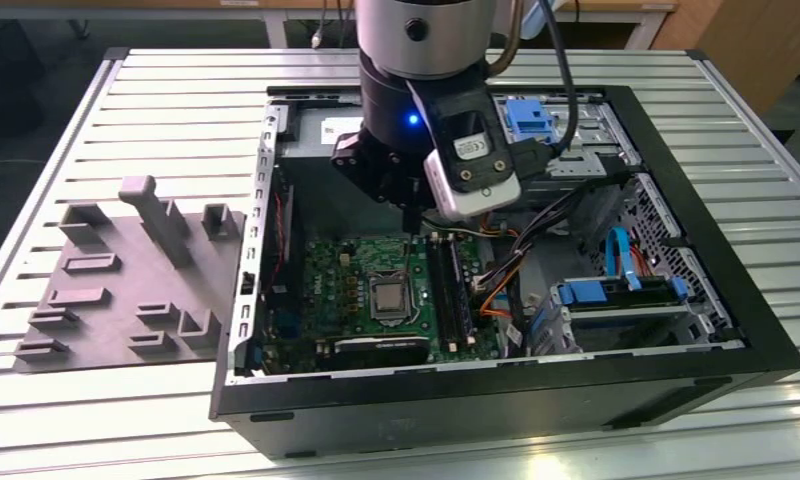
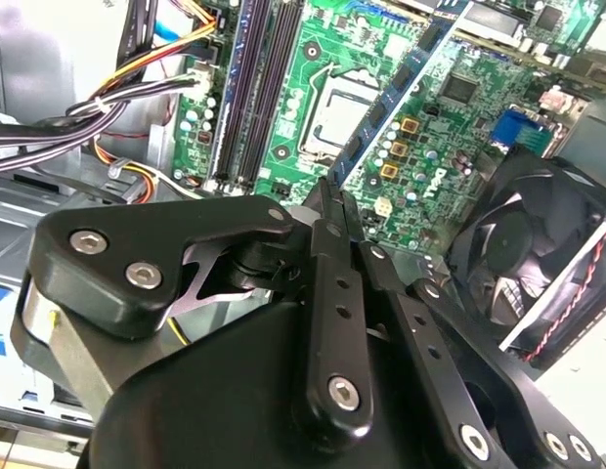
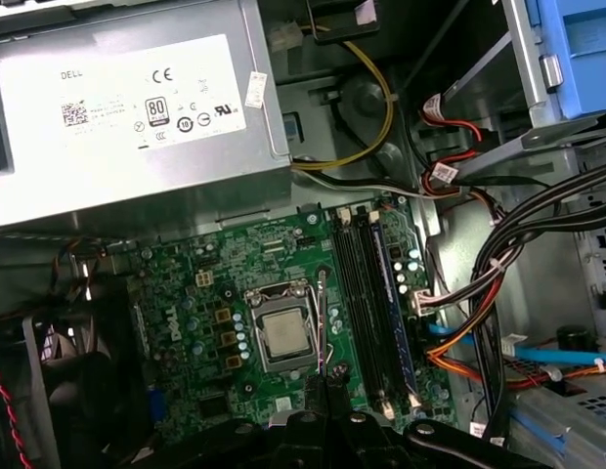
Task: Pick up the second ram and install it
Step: 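Insert the second ram into the second slot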
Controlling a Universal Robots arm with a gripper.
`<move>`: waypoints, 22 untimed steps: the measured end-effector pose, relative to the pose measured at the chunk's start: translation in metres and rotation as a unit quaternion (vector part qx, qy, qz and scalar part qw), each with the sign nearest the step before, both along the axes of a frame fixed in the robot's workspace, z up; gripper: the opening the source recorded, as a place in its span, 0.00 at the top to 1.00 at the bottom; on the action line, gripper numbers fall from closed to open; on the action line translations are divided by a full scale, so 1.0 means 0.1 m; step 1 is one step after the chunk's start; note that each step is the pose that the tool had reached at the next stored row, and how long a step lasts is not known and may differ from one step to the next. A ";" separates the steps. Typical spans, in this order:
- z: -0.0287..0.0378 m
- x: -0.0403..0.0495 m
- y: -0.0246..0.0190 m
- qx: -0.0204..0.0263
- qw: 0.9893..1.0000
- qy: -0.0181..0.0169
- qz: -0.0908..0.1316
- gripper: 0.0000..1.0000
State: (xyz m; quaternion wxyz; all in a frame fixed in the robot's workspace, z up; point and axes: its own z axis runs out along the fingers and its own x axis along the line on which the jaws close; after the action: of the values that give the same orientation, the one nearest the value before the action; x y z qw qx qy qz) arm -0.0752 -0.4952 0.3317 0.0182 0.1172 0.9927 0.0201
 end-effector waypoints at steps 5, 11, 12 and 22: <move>-0.015 0.040 0.000 0.000 1.000 0.000 0.001 0.89; -0.039 0.083 0.002 0.000 1.000 0.000 0.005 0.89; -0.044 0.090 0.003 0.000 1.000 0.000 0.006 0.89; -0.103 0.145 0.022 0.000 1.000 0.000 0.020 0.89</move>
State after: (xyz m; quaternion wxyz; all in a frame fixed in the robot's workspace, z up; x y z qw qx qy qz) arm -0.0608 -0.4930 0.3213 0.0178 0.0970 0.9949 0.0205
